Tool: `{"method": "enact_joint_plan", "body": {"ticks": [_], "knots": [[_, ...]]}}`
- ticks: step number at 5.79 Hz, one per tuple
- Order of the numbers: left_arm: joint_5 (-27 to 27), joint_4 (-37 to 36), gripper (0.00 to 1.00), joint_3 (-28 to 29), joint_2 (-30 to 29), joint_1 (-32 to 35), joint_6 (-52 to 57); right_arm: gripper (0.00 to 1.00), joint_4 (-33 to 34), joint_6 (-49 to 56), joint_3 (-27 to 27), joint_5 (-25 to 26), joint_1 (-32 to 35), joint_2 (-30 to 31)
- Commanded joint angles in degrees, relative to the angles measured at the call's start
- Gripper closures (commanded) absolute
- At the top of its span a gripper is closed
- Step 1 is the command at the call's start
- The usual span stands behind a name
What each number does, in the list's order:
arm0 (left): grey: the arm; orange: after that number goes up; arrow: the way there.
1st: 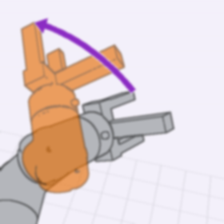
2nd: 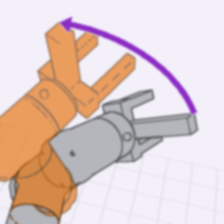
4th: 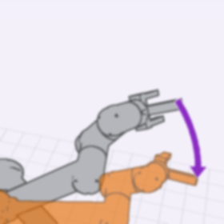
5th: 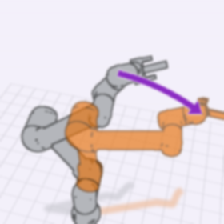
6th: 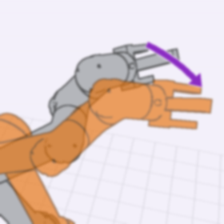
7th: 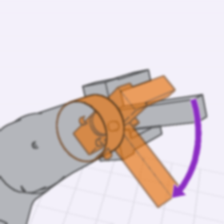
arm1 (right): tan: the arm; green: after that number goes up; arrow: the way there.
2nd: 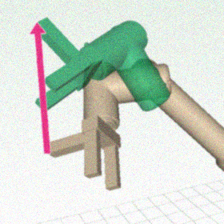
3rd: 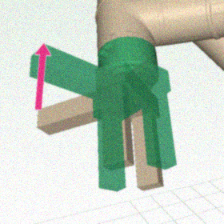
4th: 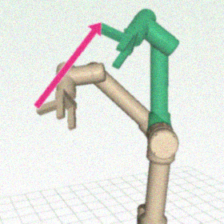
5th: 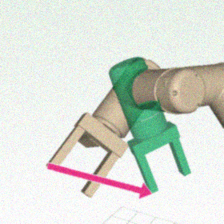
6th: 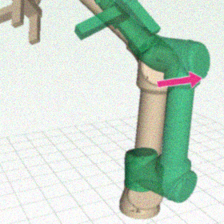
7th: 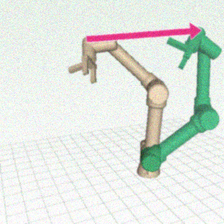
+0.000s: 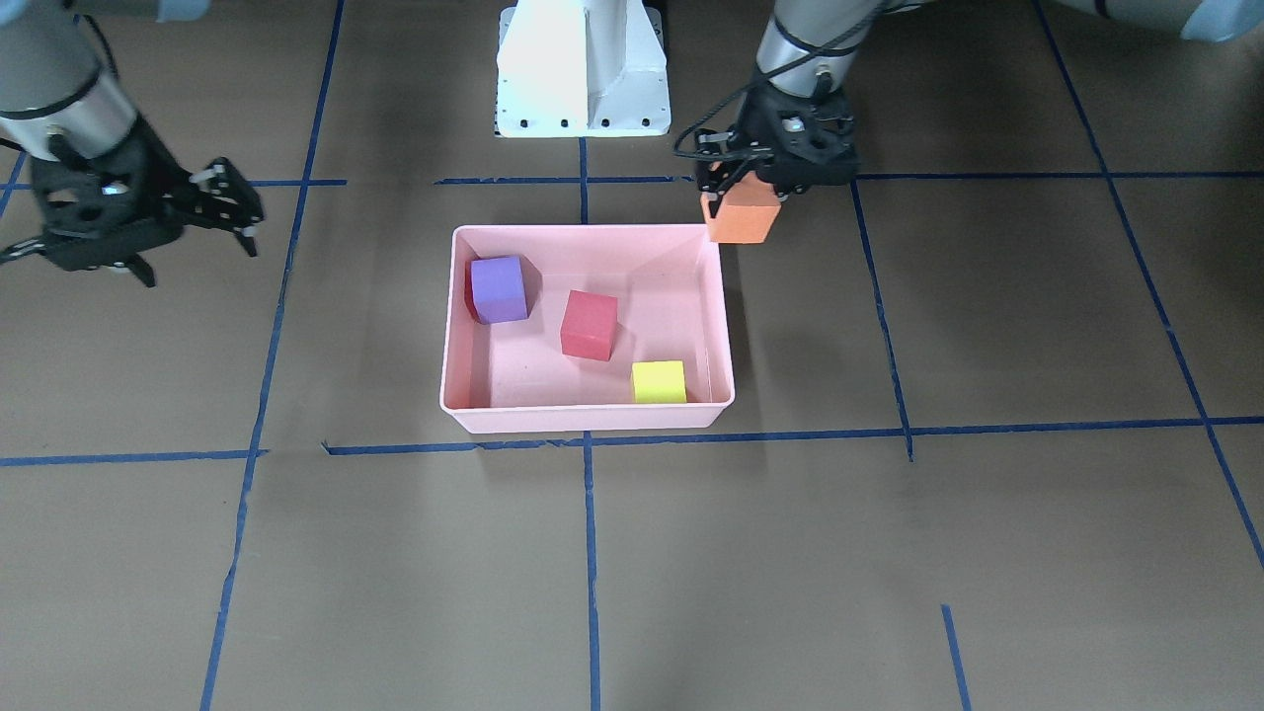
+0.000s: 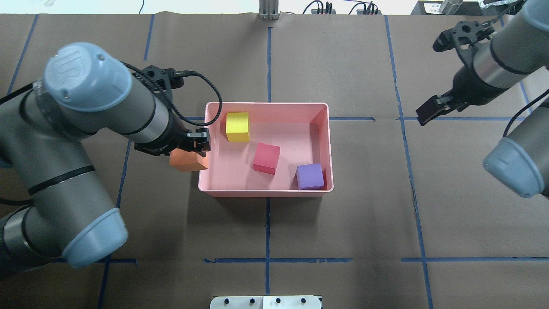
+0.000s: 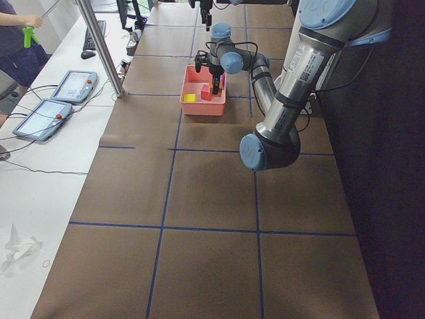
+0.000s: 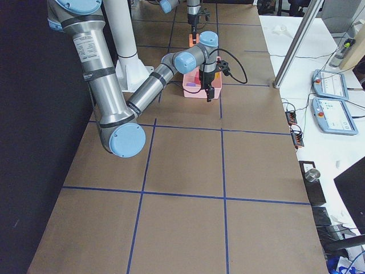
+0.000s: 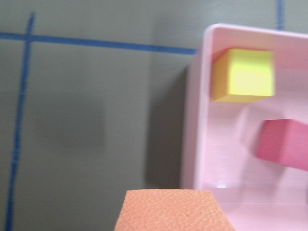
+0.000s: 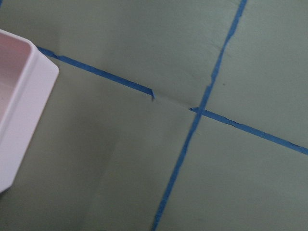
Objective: Place blocks into pink bin with both arms
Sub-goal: 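Carry the orange cube into the bin with the left gripper and release it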
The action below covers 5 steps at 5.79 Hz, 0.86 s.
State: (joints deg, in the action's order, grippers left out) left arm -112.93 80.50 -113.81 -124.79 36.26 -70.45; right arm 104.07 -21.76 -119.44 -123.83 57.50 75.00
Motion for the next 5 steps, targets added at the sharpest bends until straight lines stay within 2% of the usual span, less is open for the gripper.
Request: {"method": "enact_joint_plan", "body": {"ticks": [1,2,4,5], "knots": [[2.0,-0.08,0.01,6.14,-5.55,-0.22,-0.39,0.0,-0.01,11.69,-1.58,-3.16,6.72,7.5],[2.19,-0.17,0.0,5.1,-4.07,-0.05,2.48,0.0,-0.88,17.48,-2.02,-3.95,10.31,11.62],[1.93,-0.78,0.0,-1.56,3.2,2.57,15.11,0.0,-6.67,26.47,-1.5,-6.42,17.87,22.42],[-2.34,-0.7,0.0,-2.03,6.63,6.94,23.17,0.0,-6.69,31.47,-0.02,-7.64,21.65,25.34]]}}
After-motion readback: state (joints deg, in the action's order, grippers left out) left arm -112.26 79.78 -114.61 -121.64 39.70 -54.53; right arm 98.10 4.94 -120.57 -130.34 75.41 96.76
